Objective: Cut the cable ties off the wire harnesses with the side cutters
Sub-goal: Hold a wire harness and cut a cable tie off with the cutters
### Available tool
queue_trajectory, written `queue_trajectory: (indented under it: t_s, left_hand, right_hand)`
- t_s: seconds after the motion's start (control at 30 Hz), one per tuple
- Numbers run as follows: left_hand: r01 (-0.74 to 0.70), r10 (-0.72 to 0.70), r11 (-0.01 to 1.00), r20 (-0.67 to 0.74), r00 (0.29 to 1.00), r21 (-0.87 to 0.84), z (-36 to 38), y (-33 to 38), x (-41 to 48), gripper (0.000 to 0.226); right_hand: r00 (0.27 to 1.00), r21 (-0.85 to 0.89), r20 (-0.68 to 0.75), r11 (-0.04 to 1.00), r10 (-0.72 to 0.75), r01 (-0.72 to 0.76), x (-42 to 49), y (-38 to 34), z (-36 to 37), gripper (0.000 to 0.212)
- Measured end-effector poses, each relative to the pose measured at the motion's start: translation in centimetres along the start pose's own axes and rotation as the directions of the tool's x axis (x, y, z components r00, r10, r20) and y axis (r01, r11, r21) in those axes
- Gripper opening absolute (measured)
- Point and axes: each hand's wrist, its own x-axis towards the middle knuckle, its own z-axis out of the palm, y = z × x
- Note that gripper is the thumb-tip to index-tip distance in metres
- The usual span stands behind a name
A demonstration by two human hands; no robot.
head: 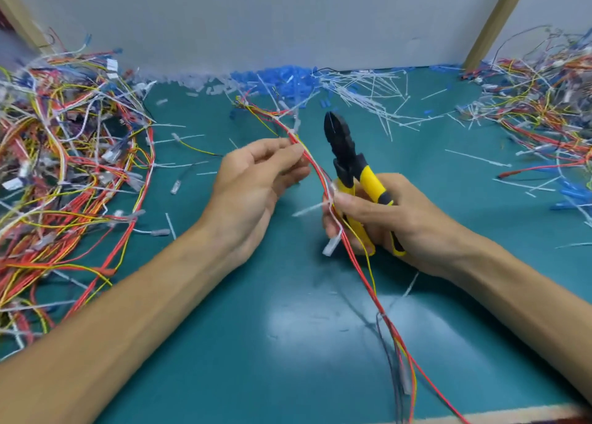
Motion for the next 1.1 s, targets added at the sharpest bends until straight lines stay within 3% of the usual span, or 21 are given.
queue_trajectory:
  t_s: [0.1,0.2,0.27,0.33,0.47,0.6,0.77,0.9,1.1]
  left_hand:
    - [0.029,-0.030,0.999,0.021,0.999,0.027,0.4,-0.3,-0.6,0.027]
    - [0.102,-0.131,0.971,0.123,0.984,0.216,0.5,-0.4,-1.3,0.032]
    - [0.156,-0.226,0.951,0.253,0.941,0.266,0.8,-0.4,-1.9,0.029]
    - [0.196,-0.291,0.942,0.370,0.882,0.273,1.1,-0.5,-2.4,0.029]
    - [0.110,-0.320,0.908,0.500,0.805,0.404,1.7,-1.1,-3.0,0.044]
    - [-0.001,-0.271,0.889,0.529,0.804,0.458,1.5,-1.6,-3.0,0.034]
    - [0.019,-0.147,0.961,0.455,0.878,0.275,0.8,-1.6,-2.3,0.025]
    - [-0.079,-0.036,0.968,0.444,0.895,0.238,0.6,-2.2,-2.1,0.025]
    - [-0.117,0.051,0.982,0.387,0.921,0.149,0.7,-2.2,-2.1,0.019]
  right_hand:
    - [0.999,-0.010,-0.030,1.000,-0.028,0.028,-0.1,0.2,0.0,0.025]
    - [0.979,0.019,-0.194,0.998,-0.062,0.067,0.2,0.5,-0.3,0.029]
    - [0.943,-0.004,-0.321,0.996,-0.082,0.086,0.5,0.6,-0.6,0.042]
    - [0.900,-0.017,-0.423,0.993,-0.110,0.113,0.7,0.7,-0.8,0.041]
    - [0.842,-0.024,-0.531,0.995,-0.096,0.098,0.9,0.7,-1.0,0.033]
    - [0.864,-0.015,-0.496,0.996,-0.088,0.093,0.9,1.0,-0.9,0.029]
    - [0.949,0.092,-0.314,0.995,-0.007,0.038,0.8,0.8,-1.1,0.058]
    - [0.987,0.147,-0.153,0.989,0.054,-0.031,0.3,0.0,-1.6,0.032]
    - [0.988,0.185,-0.115,0.980,0.102,-0.079,-0.3,-0.9,-2.1,0.021]
